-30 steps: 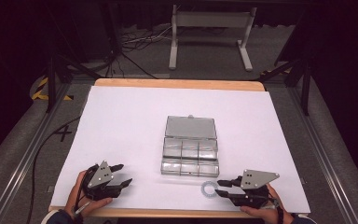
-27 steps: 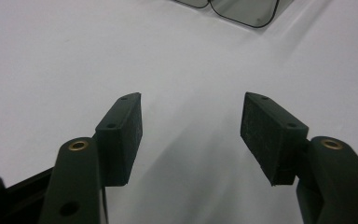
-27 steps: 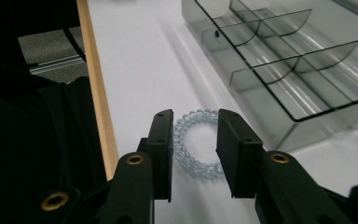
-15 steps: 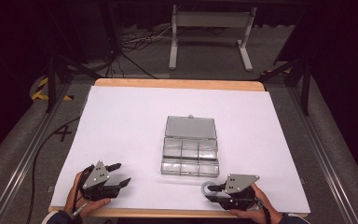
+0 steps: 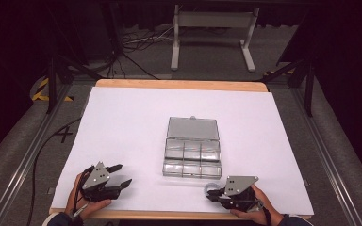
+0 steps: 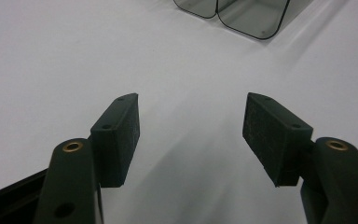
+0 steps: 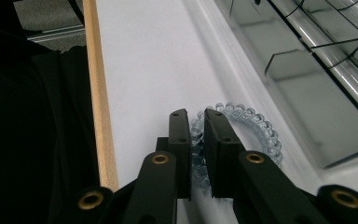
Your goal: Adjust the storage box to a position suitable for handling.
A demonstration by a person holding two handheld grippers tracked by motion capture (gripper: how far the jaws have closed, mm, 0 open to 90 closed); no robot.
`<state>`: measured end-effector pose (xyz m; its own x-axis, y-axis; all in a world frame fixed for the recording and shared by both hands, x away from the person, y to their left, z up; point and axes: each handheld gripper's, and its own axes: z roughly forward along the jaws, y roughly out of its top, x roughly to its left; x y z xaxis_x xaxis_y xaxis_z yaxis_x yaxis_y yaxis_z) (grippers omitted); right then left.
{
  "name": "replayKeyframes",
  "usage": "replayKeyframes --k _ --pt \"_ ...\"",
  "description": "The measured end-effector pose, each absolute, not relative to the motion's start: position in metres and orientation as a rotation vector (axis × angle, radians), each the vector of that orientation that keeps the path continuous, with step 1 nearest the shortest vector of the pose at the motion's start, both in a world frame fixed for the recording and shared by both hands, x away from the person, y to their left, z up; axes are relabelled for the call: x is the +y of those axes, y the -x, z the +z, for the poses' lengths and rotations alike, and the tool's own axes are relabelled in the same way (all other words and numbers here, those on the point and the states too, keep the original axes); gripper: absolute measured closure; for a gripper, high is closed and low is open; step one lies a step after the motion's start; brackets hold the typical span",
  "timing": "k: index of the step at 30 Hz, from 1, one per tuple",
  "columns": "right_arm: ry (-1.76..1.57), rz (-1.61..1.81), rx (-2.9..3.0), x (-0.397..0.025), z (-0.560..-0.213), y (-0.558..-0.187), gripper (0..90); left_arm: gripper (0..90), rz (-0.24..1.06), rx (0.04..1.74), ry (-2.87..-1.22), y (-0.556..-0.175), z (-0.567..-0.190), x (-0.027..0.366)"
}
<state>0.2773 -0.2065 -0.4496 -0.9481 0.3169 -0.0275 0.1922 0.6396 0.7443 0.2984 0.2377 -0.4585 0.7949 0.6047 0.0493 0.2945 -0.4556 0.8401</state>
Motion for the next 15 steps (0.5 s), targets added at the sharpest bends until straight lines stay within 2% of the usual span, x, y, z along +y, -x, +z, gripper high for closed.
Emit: replayKeyframes --k 15 --pt "-0.413 1.301 2.633 -0.218 -0.432 -0.276 82.8 38.8 0.428 0.659 -2.051 -0.298 -0.458 0.240"
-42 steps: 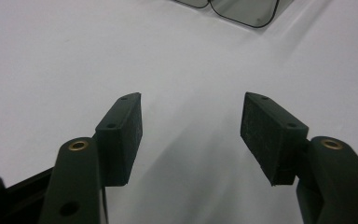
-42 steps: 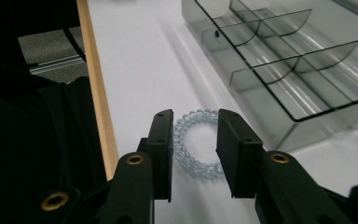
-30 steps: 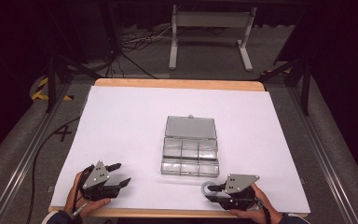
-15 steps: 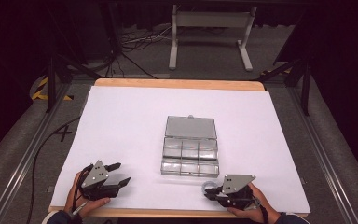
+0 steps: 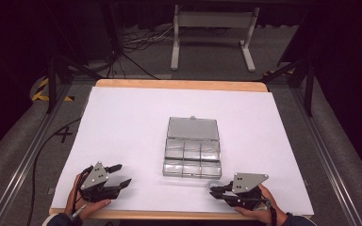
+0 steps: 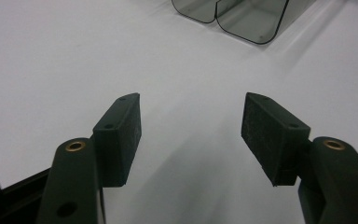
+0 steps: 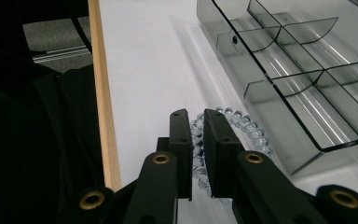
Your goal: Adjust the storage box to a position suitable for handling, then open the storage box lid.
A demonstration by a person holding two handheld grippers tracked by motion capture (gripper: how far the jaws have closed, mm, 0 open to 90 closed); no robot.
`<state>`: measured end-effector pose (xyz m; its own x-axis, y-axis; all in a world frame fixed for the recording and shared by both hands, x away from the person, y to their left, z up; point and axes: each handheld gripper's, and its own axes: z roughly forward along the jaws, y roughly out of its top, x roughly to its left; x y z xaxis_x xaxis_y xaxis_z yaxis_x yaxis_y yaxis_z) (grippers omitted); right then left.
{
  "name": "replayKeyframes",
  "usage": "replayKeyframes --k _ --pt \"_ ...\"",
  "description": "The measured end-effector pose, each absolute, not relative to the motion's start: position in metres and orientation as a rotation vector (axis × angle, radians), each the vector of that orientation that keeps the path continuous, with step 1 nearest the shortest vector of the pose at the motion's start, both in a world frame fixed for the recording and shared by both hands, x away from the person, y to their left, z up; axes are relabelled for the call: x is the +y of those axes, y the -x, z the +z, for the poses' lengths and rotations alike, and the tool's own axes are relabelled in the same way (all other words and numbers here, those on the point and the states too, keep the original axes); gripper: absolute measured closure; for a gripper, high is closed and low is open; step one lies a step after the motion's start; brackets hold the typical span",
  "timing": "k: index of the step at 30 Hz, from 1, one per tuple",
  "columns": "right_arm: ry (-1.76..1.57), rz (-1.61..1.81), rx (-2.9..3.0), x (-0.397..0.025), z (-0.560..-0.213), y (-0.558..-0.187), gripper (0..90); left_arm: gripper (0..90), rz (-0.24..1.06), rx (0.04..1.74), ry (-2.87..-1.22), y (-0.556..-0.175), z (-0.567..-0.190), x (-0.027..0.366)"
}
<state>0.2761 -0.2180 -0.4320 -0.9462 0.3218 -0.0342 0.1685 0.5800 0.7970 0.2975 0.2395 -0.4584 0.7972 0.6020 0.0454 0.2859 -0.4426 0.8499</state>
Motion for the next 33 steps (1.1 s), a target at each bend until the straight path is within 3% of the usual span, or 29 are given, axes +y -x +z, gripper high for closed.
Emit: replayKeyframes --k 33 --pt "-0.386 1.363 2.522 -0.228 -0.401 -0.286 82.8 38.5 0.409 0.680 -2.047 -0.299 -0.458 0.240"
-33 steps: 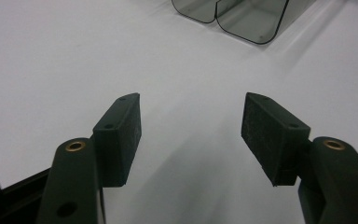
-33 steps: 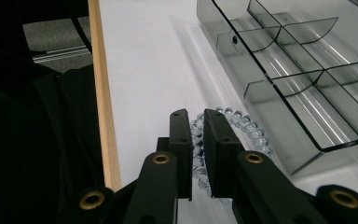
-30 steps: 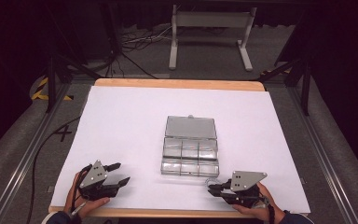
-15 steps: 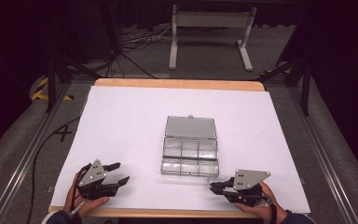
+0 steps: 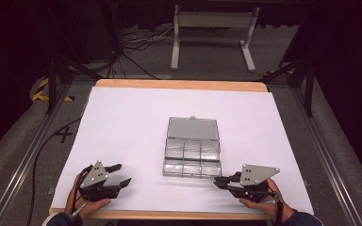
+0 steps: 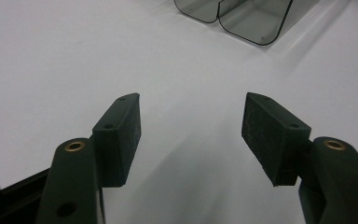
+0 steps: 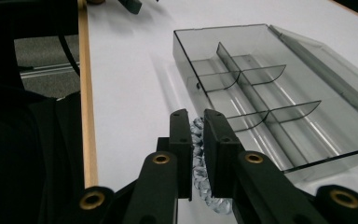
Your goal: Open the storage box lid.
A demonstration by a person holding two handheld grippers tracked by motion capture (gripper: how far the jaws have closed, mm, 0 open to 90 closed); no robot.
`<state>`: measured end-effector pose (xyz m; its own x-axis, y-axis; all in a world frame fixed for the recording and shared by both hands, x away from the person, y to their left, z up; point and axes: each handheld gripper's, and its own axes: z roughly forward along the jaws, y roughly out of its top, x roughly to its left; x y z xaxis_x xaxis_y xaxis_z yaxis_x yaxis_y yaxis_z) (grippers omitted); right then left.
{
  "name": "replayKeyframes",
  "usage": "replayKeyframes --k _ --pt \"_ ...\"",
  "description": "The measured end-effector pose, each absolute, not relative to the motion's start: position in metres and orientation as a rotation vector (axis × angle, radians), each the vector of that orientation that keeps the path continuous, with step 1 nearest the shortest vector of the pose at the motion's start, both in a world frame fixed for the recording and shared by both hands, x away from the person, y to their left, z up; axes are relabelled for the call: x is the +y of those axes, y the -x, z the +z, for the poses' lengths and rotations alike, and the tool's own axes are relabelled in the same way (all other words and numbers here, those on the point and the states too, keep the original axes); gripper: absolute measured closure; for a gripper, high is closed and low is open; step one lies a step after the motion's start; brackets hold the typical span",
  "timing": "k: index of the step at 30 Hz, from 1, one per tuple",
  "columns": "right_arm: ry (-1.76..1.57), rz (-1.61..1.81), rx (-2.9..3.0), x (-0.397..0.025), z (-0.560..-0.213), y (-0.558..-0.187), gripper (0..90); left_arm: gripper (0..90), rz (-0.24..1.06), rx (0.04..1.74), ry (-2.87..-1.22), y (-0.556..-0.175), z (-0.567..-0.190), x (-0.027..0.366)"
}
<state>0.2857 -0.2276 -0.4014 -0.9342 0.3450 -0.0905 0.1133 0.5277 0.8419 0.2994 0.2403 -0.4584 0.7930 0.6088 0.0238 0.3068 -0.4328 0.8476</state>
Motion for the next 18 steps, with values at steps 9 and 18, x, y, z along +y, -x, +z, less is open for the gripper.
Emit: replayKeyframes --k 9,18 --pt "-0.374 1.379 2.532 -0.225 -0.395 -0.288 83.0 38.5 0.407 0.682 -2.045 -0.299 -0.458 0.240" --pt "-0.354 1.405 2.512 -0.226 -0.388 -0.284 83.0 38.5 0.409 0.680 -2.049 -0.299 -0.459 0.240"
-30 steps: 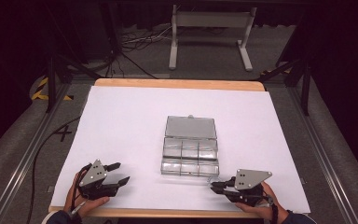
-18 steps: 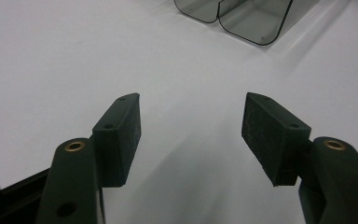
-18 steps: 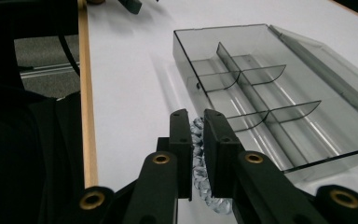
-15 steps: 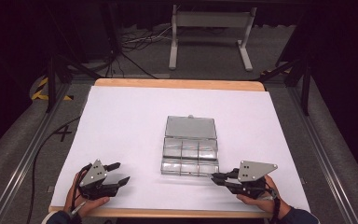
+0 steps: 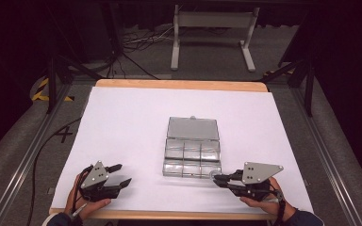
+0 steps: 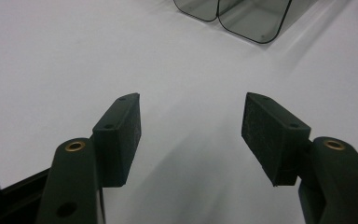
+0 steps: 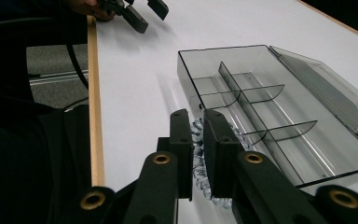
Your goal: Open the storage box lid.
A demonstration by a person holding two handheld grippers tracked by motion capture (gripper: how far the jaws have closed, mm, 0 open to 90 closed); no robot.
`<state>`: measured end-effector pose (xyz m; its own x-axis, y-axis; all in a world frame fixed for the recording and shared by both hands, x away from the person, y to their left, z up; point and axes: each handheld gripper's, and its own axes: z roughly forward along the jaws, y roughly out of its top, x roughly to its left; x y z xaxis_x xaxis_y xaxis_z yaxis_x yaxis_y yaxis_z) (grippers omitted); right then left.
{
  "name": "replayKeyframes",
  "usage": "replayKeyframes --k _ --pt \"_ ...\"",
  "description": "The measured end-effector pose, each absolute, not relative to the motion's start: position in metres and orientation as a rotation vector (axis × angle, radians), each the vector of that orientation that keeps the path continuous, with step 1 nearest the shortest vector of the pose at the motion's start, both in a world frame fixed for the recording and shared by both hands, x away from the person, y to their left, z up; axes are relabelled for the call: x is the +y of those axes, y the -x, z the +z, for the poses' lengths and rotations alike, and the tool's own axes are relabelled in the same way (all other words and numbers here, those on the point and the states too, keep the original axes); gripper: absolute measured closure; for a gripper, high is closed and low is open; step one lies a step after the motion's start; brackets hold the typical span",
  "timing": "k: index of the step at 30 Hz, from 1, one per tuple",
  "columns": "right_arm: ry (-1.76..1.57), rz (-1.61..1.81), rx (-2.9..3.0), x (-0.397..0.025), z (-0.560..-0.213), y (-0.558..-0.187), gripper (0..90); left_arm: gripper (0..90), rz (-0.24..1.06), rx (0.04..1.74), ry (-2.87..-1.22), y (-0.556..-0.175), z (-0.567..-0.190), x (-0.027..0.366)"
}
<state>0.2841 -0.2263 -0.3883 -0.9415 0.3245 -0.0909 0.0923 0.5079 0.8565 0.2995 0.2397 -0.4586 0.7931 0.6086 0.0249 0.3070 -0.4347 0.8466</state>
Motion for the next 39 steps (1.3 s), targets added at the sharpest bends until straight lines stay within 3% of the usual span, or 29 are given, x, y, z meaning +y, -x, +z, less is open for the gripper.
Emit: replayKeyframes --k 23,39 --pt "-0.422 1.332 2.589 -0.207 -0.404 -0.330 82.9 38.5 0.405 0.676 -2.053 -0.299 -0.459 0.239" --pt "-0.510 1.296 2.624 -0.211 -0.417 -0.339 82.7 38.5 0.414 0.664 -2.071 -0.299 -0.459 0.238"
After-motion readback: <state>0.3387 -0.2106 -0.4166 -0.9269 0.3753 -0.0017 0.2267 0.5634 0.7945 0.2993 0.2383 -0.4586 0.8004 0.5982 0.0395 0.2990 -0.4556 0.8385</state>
